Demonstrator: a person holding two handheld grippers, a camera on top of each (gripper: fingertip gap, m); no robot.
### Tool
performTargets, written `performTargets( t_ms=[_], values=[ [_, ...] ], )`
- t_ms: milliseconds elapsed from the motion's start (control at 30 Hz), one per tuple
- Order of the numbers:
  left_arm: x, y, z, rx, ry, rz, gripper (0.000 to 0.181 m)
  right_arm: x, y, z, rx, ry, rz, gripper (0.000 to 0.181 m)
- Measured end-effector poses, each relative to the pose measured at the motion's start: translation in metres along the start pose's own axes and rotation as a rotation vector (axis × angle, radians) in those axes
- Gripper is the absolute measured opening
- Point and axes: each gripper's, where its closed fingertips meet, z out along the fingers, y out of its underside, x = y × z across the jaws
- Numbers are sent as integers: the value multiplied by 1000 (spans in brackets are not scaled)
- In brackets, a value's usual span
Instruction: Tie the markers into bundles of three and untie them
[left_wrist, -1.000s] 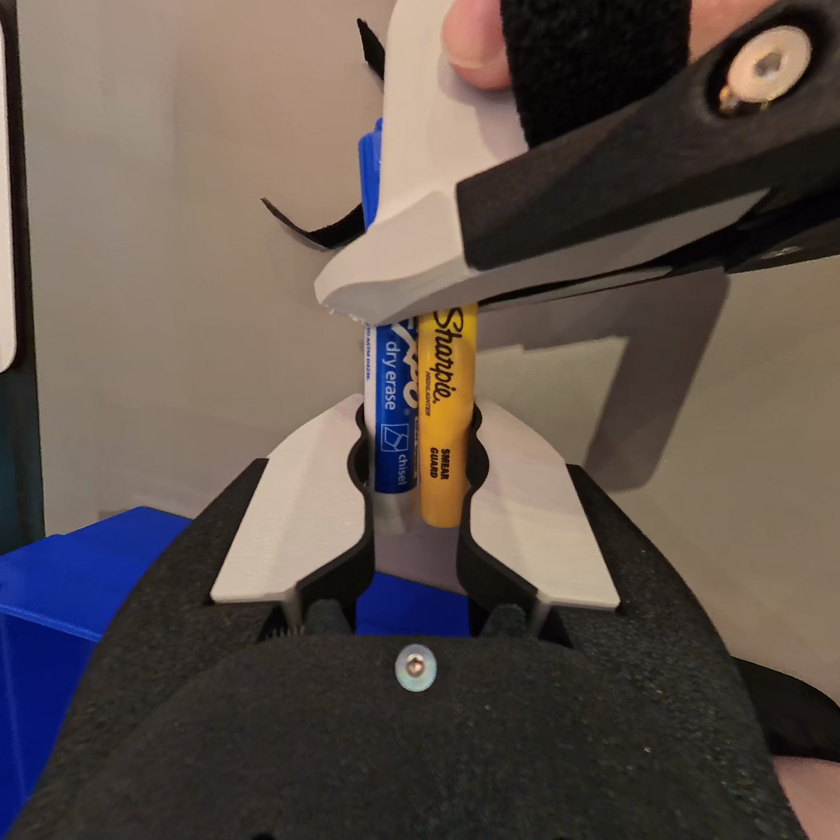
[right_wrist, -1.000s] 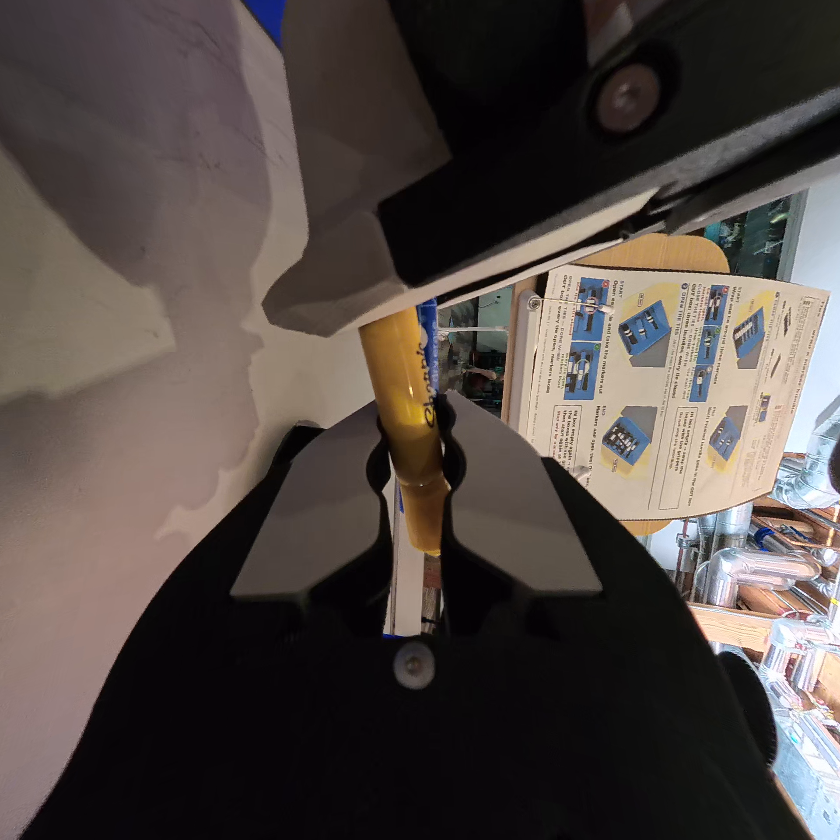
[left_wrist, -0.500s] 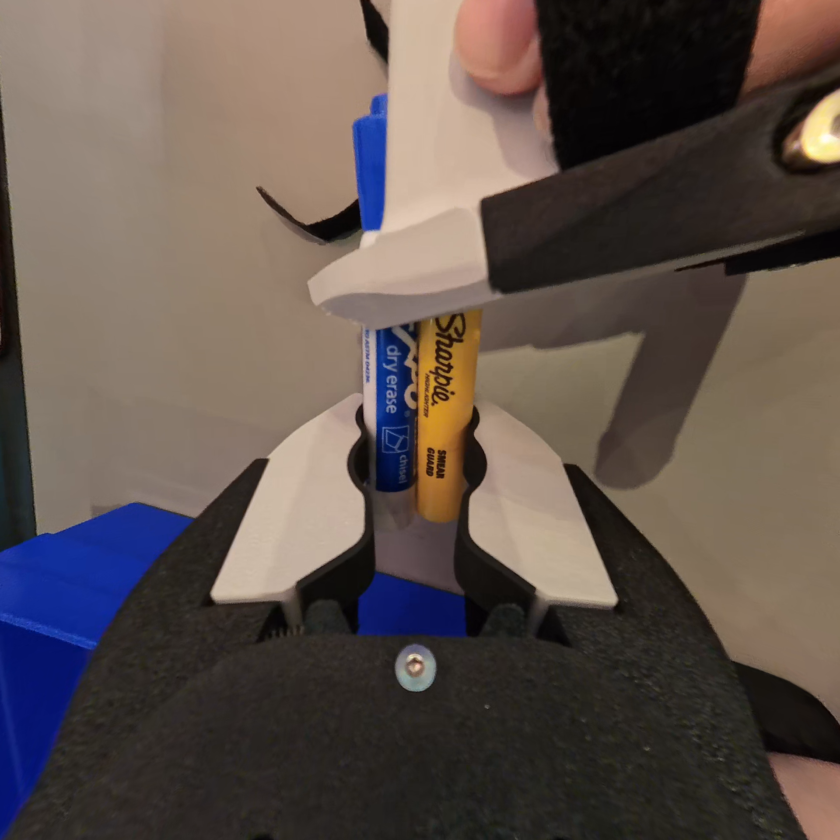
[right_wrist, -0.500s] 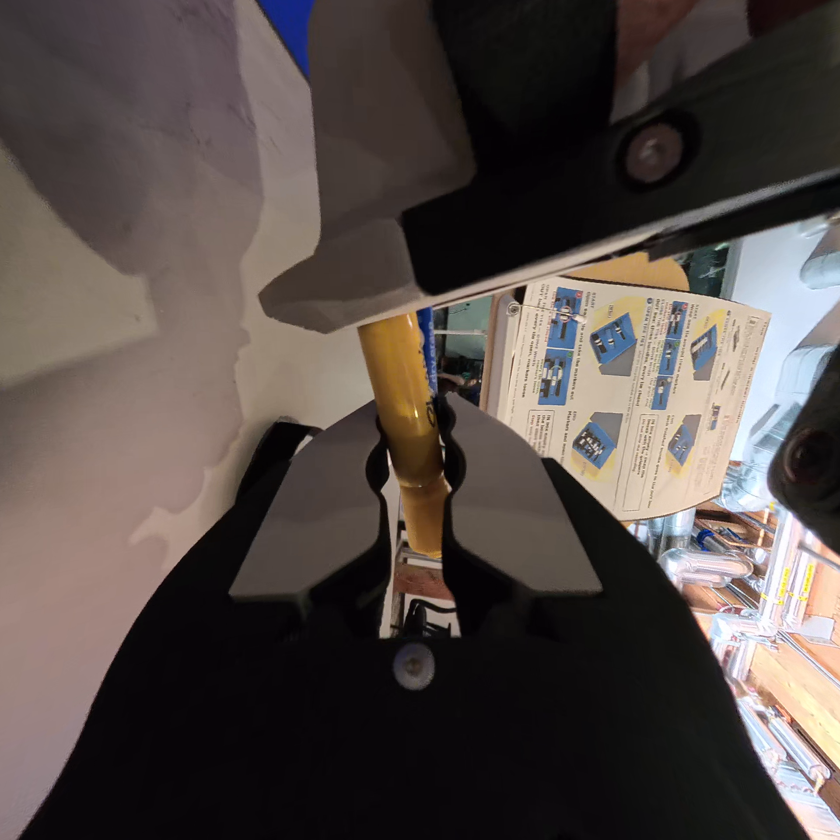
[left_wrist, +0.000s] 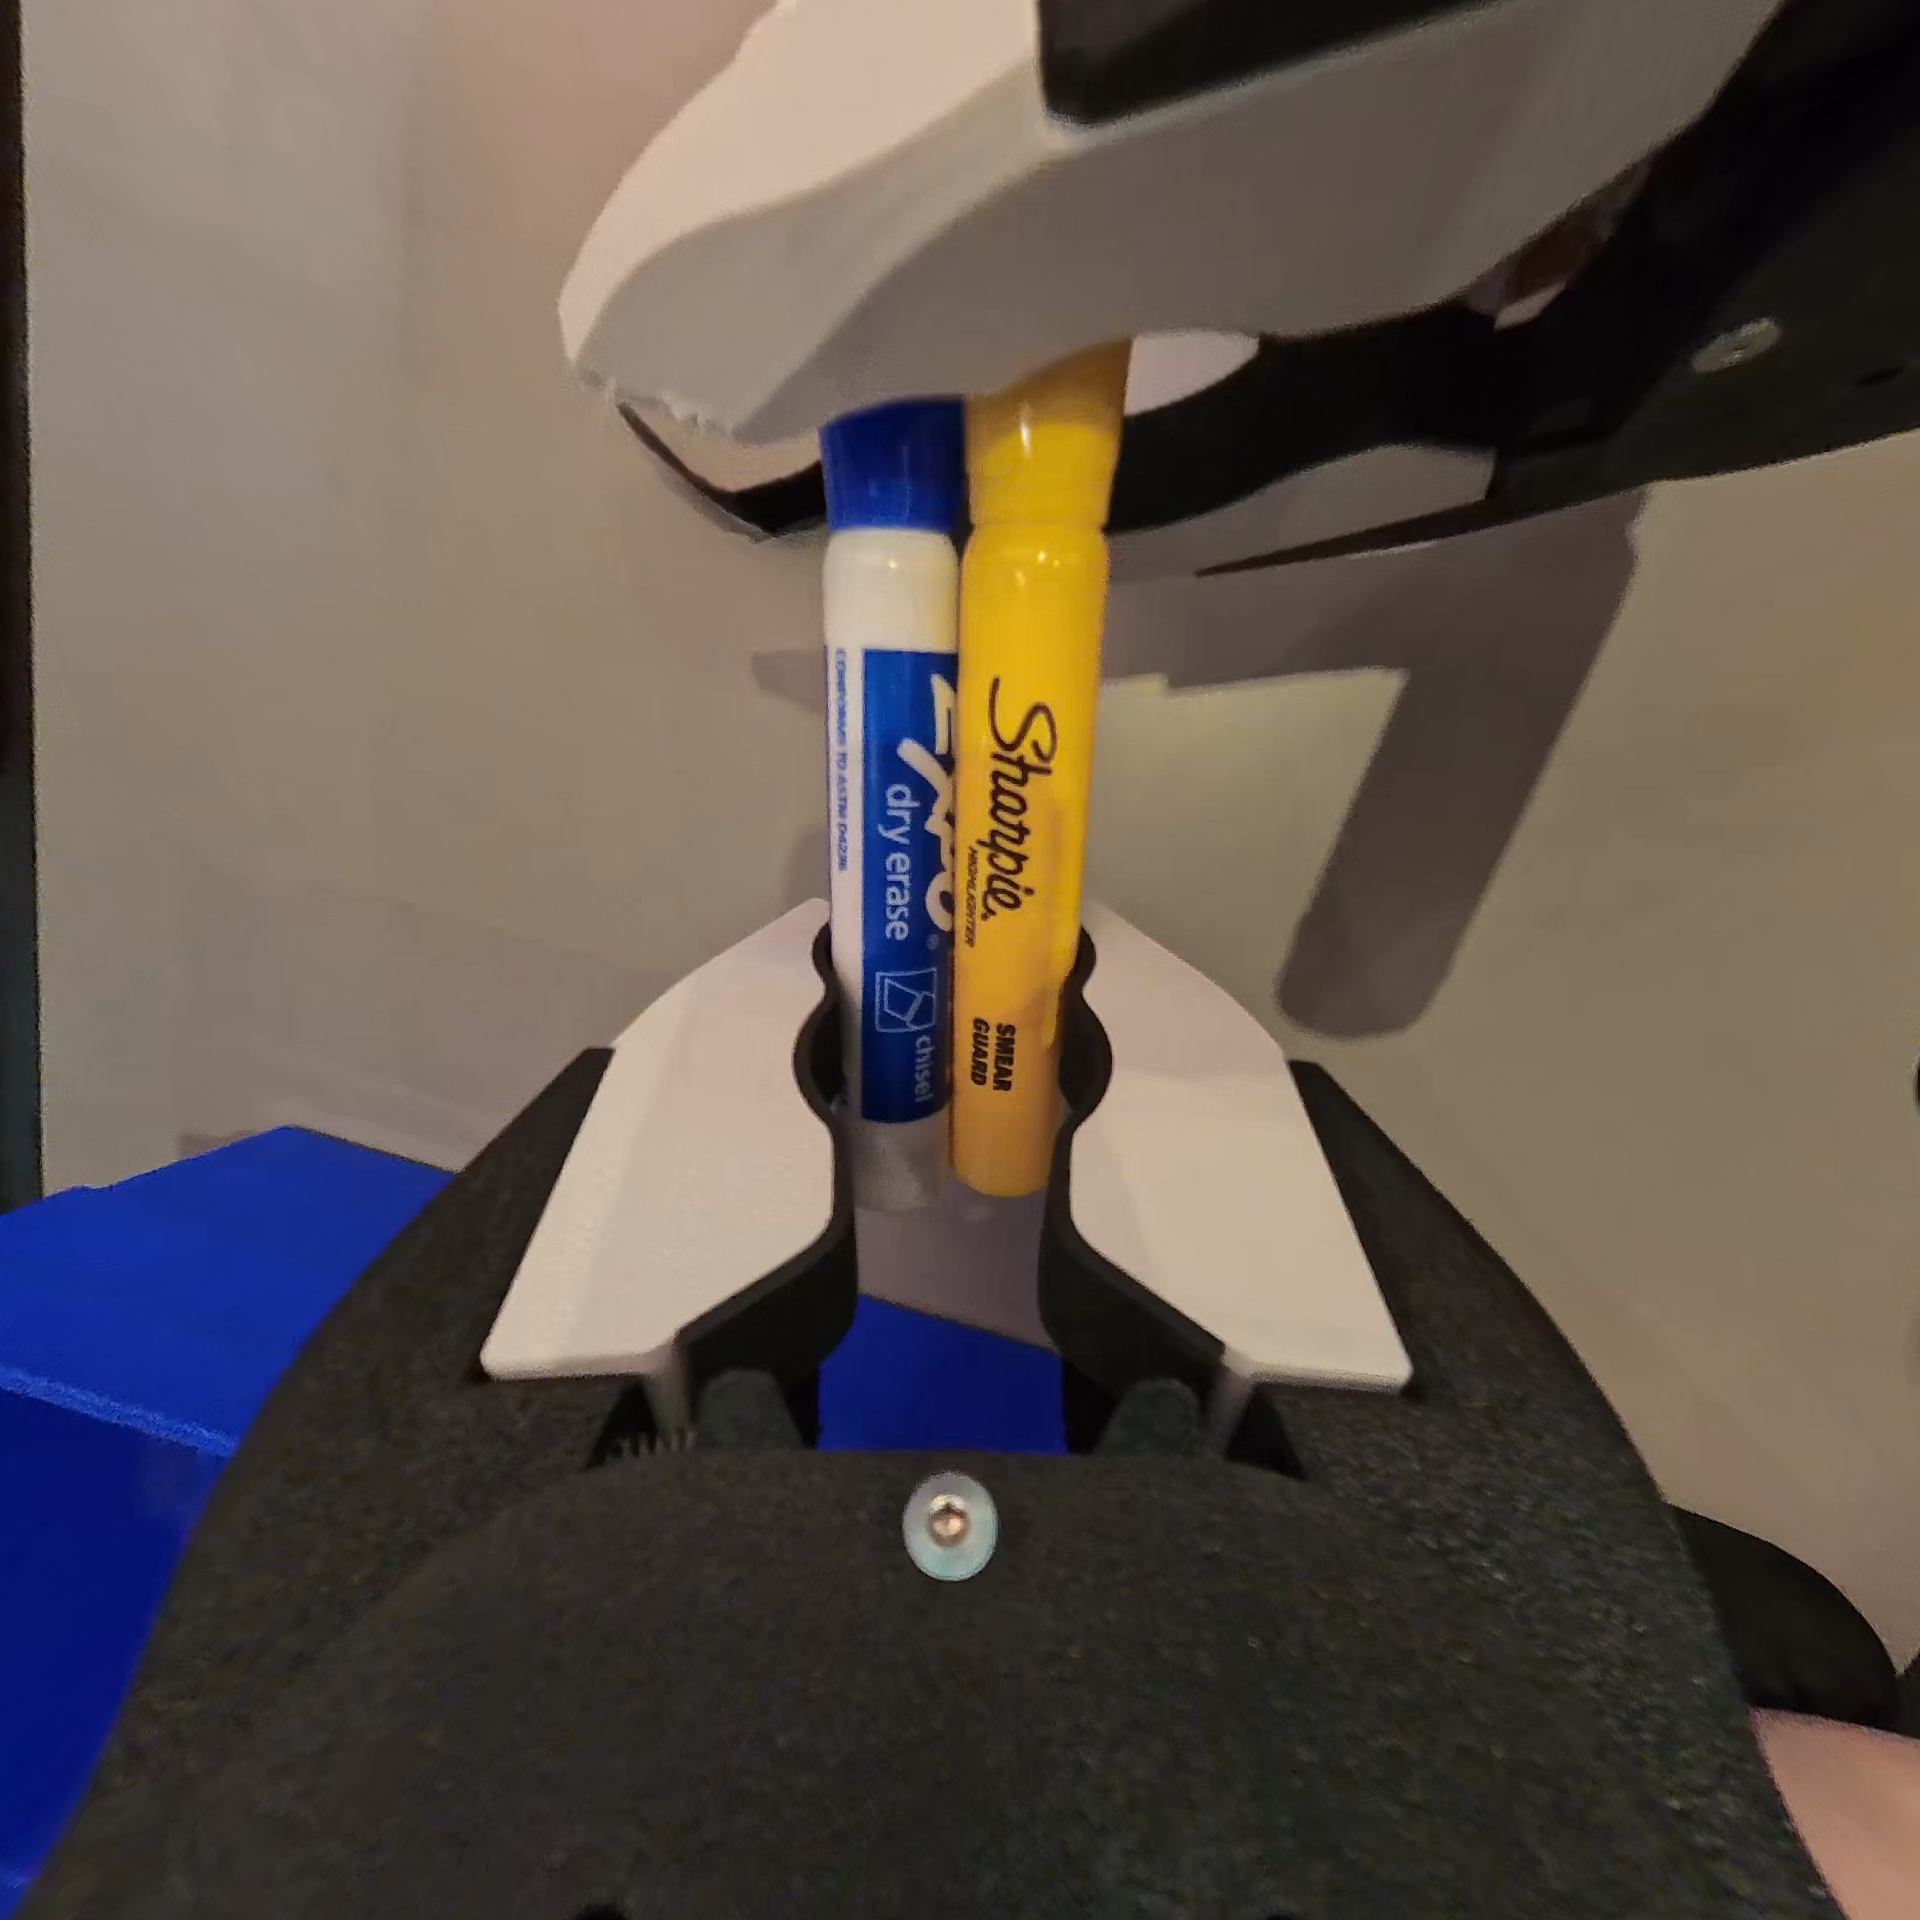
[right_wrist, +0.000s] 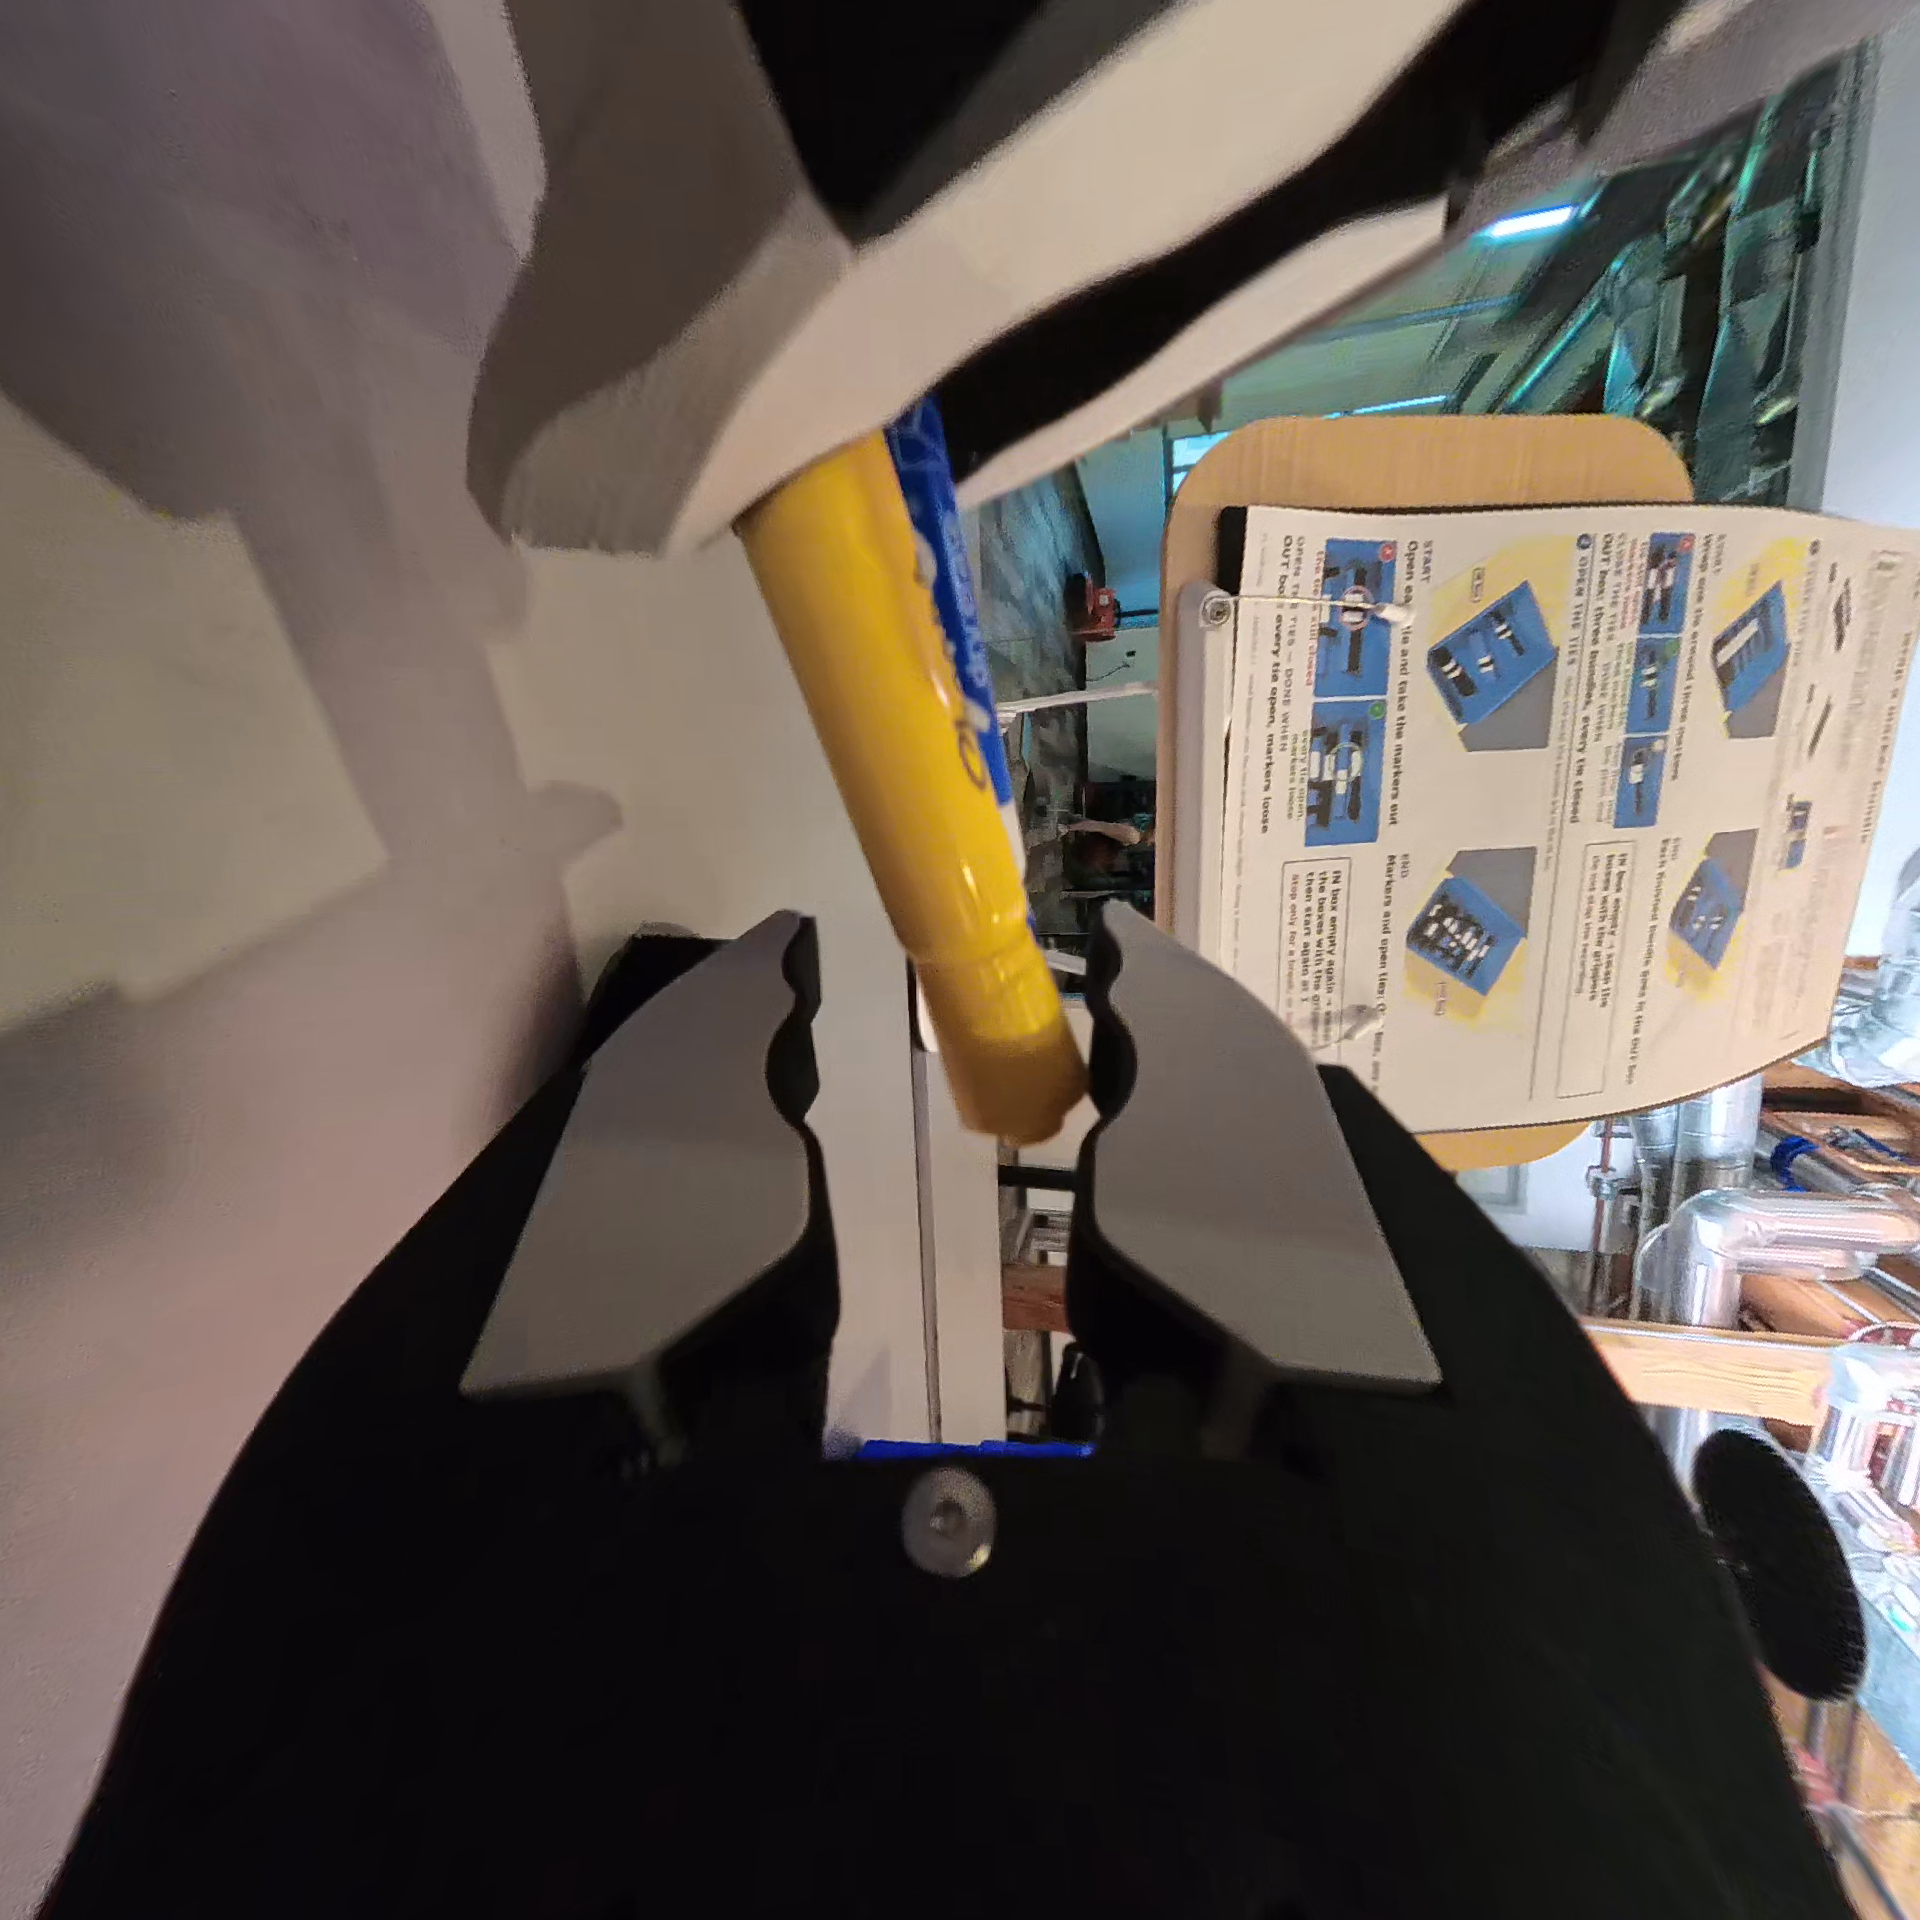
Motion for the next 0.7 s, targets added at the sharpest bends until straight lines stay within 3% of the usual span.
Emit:
performTargets(
  t_ms=[367, 500, 600, 700],
  values=[
    [-13, 13, -12, 7, -26, -32, 39, 18, 13, -4, 19, -13, 138, 53],
    [-15, 16, -16, 17, -23, -42, 38, 30, 28, -13, -2, -113, 229, 53],
    [-15, 17, -20, 34, -14, -45, 39, 23, 39, -43, 11, -398, 442, 54],
    [-14, 14, -25, 58, -9, -39, 39, -6, 32, -115, 194, -773, 562, 49]
  ],
)
